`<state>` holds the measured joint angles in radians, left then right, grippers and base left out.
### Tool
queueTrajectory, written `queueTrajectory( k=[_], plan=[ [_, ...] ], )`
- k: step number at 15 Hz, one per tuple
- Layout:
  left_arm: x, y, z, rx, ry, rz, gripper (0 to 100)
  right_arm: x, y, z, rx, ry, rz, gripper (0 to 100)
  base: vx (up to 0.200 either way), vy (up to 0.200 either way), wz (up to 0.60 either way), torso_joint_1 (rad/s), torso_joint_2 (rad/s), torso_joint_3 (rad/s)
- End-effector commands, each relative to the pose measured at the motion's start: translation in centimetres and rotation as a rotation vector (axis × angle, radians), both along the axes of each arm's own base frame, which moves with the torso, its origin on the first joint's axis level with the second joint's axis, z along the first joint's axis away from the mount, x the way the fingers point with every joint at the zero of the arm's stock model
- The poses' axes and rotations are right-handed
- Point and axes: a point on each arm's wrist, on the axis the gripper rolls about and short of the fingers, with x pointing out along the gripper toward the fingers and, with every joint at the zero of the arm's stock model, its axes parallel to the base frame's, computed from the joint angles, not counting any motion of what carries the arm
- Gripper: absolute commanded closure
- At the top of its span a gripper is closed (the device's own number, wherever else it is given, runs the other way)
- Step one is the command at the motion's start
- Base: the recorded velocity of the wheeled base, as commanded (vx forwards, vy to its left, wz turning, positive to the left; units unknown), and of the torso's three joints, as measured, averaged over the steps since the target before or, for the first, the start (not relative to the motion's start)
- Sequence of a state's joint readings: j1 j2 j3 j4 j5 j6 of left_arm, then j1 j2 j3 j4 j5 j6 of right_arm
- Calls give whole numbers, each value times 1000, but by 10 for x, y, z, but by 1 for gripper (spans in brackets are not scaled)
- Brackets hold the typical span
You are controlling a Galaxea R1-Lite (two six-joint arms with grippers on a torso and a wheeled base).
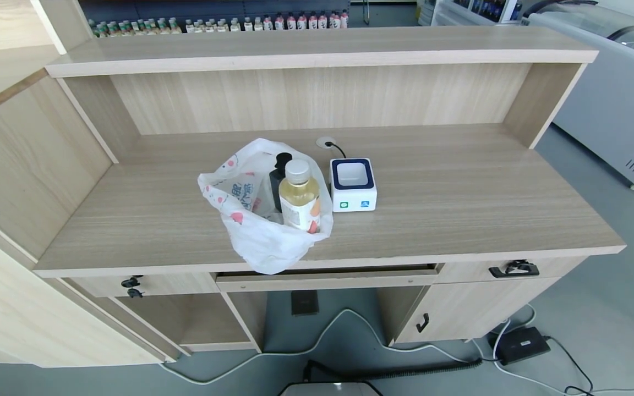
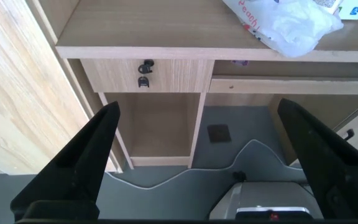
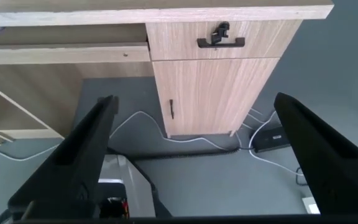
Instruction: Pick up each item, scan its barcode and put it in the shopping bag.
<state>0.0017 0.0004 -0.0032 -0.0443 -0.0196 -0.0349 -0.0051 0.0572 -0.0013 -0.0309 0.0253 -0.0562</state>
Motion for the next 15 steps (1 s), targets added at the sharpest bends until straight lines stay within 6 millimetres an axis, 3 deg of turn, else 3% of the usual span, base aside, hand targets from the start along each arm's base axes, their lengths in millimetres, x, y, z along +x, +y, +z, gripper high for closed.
queueTrajectory(
  k=[1, 15],
  plan=[
    [0, 0, 0, 0, -1, -1, 0, -4, 0, -2, 2, -56, 3, 0, 0, 0, 0, 0, 0, 0],
    [0, 0, 0, 0, -1, -1, 0, -4, -1, -5, 48, -25, -21, 0, 0, 0, 0, 0, 0, 0]
  ],
)
